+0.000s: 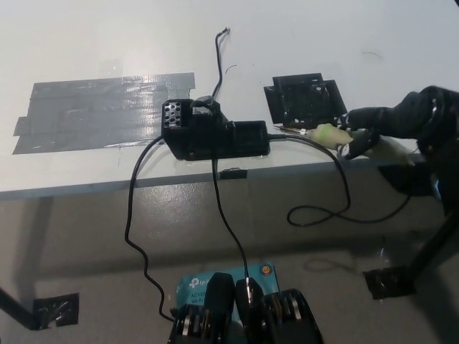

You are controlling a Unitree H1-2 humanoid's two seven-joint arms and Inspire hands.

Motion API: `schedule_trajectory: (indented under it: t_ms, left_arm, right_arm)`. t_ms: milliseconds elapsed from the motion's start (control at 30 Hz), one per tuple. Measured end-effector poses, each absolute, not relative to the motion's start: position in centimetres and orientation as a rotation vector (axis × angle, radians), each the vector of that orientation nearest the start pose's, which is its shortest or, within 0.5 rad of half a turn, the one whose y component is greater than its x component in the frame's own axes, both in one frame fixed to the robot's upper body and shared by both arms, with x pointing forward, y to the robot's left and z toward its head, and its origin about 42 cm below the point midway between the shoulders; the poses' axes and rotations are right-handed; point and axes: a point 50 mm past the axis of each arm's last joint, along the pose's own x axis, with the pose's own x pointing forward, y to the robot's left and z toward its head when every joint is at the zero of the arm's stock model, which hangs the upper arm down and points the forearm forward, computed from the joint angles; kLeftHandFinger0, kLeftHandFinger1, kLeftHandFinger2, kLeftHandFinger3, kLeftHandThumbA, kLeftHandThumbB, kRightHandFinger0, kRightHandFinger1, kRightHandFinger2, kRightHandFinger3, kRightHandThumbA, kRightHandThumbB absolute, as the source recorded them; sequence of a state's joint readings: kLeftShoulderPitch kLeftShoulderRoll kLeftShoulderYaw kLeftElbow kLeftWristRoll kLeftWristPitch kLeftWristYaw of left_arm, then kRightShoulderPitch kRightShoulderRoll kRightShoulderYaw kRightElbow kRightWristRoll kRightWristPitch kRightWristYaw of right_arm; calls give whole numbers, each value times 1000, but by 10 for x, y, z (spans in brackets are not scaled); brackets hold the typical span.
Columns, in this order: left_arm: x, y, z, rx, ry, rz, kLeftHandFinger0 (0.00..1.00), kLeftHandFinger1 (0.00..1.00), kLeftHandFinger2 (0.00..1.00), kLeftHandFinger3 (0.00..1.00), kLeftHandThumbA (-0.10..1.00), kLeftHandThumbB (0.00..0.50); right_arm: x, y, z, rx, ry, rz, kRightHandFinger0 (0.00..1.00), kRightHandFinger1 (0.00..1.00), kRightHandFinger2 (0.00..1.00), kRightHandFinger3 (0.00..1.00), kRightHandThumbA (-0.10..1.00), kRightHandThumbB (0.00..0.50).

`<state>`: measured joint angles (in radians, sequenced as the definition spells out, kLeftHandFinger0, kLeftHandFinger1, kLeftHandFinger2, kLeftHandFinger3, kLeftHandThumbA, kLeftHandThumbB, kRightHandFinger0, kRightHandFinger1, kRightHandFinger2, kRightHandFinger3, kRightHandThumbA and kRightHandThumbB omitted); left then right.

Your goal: The robot uses its right hand to grab and lift the soldering gun kept on the middle of the table and puts it in its base

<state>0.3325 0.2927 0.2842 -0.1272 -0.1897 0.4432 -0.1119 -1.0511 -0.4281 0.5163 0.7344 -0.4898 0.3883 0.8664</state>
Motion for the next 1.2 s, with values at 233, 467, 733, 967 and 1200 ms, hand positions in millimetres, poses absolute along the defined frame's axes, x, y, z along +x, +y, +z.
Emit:
schedule_trajectory:
  t_ms: [233,467,733,967,1200]
  left_arm:
    - [144,390,67,67,583,229,1000,1000,1000,1000,1000,323]
    - [140,391,68,70,583,232,1000,1000,1000,1000,1000,314]
    - [137,391,68,74,582,233,1000,1000,1000,1000,1000,344]
    - [136,390,67,77,573,231,1000,1000,1000,1000,1000,390]
    - [136,387,67,76,566,232,1000,1000,1000,1000,1000,385]
  right_arm:
    - [544,-255,291,-1123,639,710,1000,1000,1000,1000,193,497]
    - [537,-252,286,-1213,583,693,1000,1000,1000,1000,342,500]
    - [529,-241,271,-1305,481,603,1000,1000,1000,1000,362,467]
    - [525,-227,259,-1401,385,488,1000,1000,1000,1000,361,412]
    - [525,-216,247,-1517,303,377,1000,1000,1000,1000,225,341]
